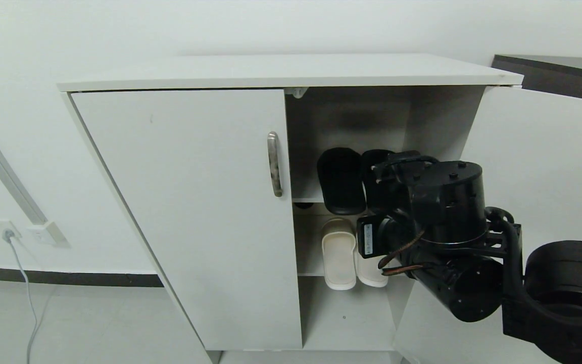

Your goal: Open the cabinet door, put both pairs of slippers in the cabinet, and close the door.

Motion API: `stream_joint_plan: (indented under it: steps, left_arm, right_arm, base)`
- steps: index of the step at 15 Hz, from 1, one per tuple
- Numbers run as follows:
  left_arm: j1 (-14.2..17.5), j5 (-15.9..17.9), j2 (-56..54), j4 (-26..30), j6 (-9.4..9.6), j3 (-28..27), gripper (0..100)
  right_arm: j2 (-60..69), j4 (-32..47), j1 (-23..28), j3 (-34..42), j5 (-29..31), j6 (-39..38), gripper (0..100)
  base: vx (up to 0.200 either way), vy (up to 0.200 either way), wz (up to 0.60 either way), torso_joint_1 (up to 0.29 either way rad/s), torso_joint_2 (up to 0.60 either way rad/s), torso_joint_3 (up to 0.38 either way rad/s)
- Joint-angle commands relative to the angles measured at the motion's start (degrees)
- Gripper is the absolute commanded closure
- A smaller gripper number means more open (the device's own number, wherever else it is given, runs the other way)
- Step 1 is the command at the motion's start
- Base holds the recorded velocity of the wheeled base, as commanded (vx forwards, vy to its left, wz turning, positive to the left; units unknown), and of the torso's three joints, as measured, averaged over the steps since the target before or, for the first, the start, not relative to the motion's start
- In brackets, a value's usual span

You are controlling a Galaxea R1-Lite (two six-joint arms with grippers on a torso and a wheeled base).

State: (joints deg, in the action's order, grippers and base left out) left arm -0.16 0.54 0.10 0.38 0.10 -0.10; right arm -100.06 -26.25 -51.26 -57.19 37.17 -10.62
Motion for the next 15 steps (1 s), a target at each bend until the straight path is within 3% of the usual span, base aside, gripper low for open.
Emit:
stream_joint_plan:
  steps: [1, 13, 15]
  left_arm:
    - [-0.02, -0.01, -0.01, -0.03, -0.01, 0.01, 100]
    - [-0.02, -0.01, -0.01, -0.03, -0.01, 0.01, 100]
    - [-0.02, -0.01, -0.01, -0.03, -0.01, 0.01, 100]
  right_arm:
    - [-0.49, 0.05, -0.07, 0.15, 0.01, -0.02, 100]
    - [-0.66, -0.03, -0.07, 1.38, 0.01, 0.07, 100]
    - [-0.66, -0.03, -0.07, 1.81, 0.01, 0.07, 100]
  base:
    - [-0.200, 0.000, 0.00, 0.012, 0.00, 0.002]
    - [-0.200, 0.000, 0.00, 0.001, 0.00, 0.003]
    - [0.000, 0.000, 0.00, 0.000, 0.00, 0.000]
